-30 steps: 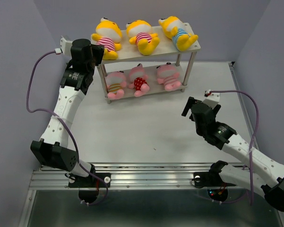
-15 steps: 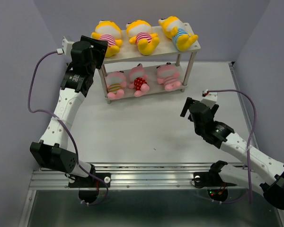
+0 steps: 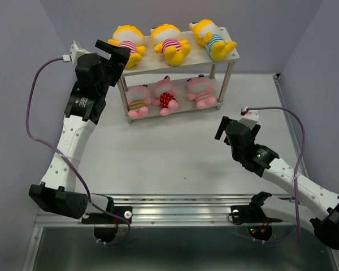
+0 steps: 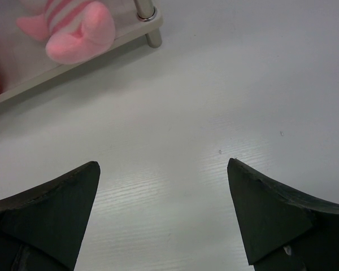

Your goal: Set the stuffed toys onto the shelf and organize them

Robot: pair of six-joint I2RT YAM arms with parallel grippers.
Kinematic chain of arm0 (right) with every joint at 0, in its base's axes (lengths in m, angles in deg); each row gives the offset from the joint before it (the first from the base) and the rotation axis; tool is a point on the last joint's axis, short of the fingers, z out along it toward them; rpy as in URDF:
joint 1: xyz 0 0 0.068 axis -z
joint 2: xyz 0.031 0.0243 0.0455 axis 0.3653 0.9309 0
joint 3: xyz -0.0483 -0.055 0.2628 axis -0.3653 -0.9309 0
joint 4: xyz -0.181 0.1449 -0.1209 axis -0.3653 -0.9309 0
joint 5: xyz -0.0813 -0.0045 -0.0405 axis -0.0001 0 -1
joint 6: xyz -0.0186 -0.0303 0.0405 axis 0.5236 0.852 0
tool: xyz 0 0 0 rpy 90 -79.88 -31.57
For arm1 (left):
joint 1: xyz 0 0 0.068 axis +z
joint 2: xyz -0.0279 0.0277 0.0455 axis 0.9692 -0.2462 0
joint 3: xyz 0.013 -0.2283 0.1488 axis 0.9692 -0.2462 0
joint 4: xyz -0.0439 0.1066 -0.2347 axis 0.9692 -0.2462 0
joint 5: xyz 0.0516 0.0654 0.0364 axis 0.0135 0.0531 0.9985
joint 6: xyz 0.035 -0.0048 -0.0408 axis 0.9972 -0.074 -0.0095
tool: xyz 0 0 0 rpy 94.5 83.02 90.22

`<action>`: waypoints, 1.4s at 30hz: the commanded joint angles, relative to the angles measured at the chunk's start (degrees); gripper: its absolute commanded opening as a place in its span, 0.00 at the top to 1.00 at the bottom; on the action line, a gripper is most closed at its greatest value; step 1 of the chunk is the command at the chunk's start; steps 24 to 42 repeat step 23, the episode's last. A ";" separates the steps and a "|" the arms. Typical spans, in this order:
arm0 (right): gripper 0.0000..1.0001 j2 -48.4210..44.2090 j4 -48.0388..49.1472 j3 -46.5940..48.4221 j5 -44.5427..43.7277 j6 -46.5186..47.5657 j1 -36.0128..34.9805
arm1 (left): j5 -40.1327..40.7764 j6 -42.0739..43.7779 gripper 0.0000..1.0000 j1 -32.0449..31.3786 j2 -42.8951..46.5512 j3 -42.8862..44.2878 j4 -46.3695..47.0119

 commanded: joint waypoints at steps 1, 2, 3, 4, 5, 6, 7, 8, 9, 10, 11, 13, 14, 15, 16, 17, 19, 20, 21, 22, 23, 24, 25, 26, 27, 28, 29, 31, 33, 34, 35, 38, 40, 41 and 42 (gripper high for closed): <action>0.00 0.65 1.90 0.84 -0.56 -1.36 0.31 | -3.89 8.57 0.01 -0.83 6.12 -0.21 2.56; 0.00 0.74 2.34 0.84 -0.12 -1.54 0.31 | -4.95 9.62 0.01 -1.01 6.65 -0.56 2.56; 0.00 0.83 2.52 0.84 0.06 -1.89 0.31 | -5.92 12.15 0.01 -1.27 7.35 -1.17 2.38; 0.00 1.18 2.78 0.84 0.41 -2.85 0.31 | -7.06 13.14 0.01 -1.88 8.92 -3.01 1.86; 0.00 1.36 2.87 0.84 0.50 -3.20 0.31 | -7.07 14.28 0.01 -2.24 10.07 -4.42 1.77; 0.00 1.45 3.13 0.58 0.67 -3.38 0.31 | -6.72 15.94 0.01 -2.76 11.39 -8.69 1.76; 0.00 1.62 3.31 0.49 0.94 -3.73 0.31 | -4.54 16.22 0.01 -3.38 14.79 -11.52 1.59; 0.00 1.71 3.49 0.40 0.85 -4.00 0.31 | -2.87 16.40 0.01 -3.56 16.65 -14.25 1.59; 0.00 1.62 3.84 0.31 0.85 -4.00 0.31 | -0.94 16.22 0.01 -3.64 18.67 -20.02 1.42; 0.00 1.62 3.93 0.14 0.85 -3.74 0.31 | 3.78 15.44 0.01 -3.65 22.43 -22.68 0.98; 0.00 1.54 4.27 0.05 0.68 -3.82 0.31 | 6.26 15.08 0.01 -3.65 23.95 -24.89 -0.42; 0.00 1.45 4.63 -0.21 -0.02 -3.91 0.31 | 11.54 12.90 0.01 -3.65 27.37 -29.10 -3.49; 0.00 1.36 5.50 -0.83 -0.64 -4.26 0.31 | 15.22 11.06 0.01 -3.65 28.09 -29.91 -5.16; 0.00 1.01 6.03 -1.18 -0.73 -4.52 0.31 | 16.21 11.12 0.01 -3.65 28.88 -30.96 -5.00; 0.00 0.83 6.56 -1.53 -0.91 -4.96 0.31 | 16.92 11.73 0.01 -3.65 29.76 -31.23 -3.78; 0.00 0.66 7.69 -2.06 -0.65 -5.14 0.31 | 17.10 12.96 0.01 -3.65 29.94 -31.32 -3.51; 0.00 0.13 8.67 -2.59 -0.47 -5.40 0.31 | 17.62 13.15 0.01 -3.56 30.12 -31.24 -3.42; 0.00 -0.05 8.76 -2.59 -0.73 -5.67 0.31 | 17.98 13.32 0.01 -3.56 30.03 -31.24 -3.33; 0.00 -0.13 8.85 -2.68 -0.99 -5.93 0.31 | 18.24 13.76 0.01 -3.56 29.94 -31.15 -3.16; 0.00 -0.48 8.85 -2.68 -1.86 -6.72 0.31 | 18.68 13.85 0.01 -3.56 29.60 -31.06 -2.81; 0.00 -0.66 9.72 -2.76 -2.13 -6.72 0.31 | 18.68 14.02 0.01 -3.56 29.33 -30.97 -2.63; 0.00 -0.66 9.72 -2.76 -2.13 -6.72 0.31 | 18.68 14.02 0.01 -3.56 29.33 -30.97 -2.63; 0.00 -0.66 9.72 -2.76 -2.13 -6.72 0.31 | 18.68 14.02 0.01 -3.56 29.33 -30.97 -2.63; 0.00 -0.66 9.72 -2.76 -2.13 -6.72 0.31 | 18.68 14.02 0.01 -3.56 29.33 -30.97 -2.63; 0.00 -0.66 9.72 -2.76 -2.13 -6.72 0.31 | 18.68 14.02 0.01 -3.56 29.33 -30.97 -2.63; 0.00 -0.66 9.72 -2.76 -2.13 -6.72 0.31 | 18.68 14.02 0.01 -3.56 29.33 -30.97 -2.63; 0.00 -0.66 9.72 -2.76 -2.13 -6.72 0.31 | 18.68 14.02 0.01 -3.56 29.33 -30.97 -2.63; 0.00 -0.66 9.72 -2.76 -2.13 -6.72 0.31 | 18.68 14.02 0.01 -3.56 29.33 -30.97 -2.63; 0.00 -0.66 9.72 -2.76 -2.13 -6.72 0.31 | 18.68 14.02 0.01 -3.56 29.33 -30.97 -2.63; 0.00 -0.66 9.72 -2.76 -2.13 -6.72 0.31 | 18.68 14.02 0.01 -3.56 29.33 -30.97 -2.63; 0.00 -0.66 9.72 -2.76 -2.13 -6.72 0.31 | 18.68 14.02 0.01 -3.56 29.33 -30.97 -2.63; 0.00 -0.66 9.72 -2.76 -2.13 -6.72 0.31 | 18.68 14.02 0.01 -3.56 29.33 -30.97 -2.63; 0.00 -0.66 9.72 -2.76 -2.13 -6.72 0.31 | 18.68 14.02 0.01 -3.56 29.33 -30.97 -2.63; 0.00 -0.66 9.72 -2.76 -2.13 -6.72 0.31 | 18.68 14.02 0.01 -3.56 29.33 -30.97 -2.63; 0.00 -0.66 9.72 -2.76 -2.13 -6.72 0.31 | 18.68 14.02 0.01 -3.56 29.33 -30.97 -2.63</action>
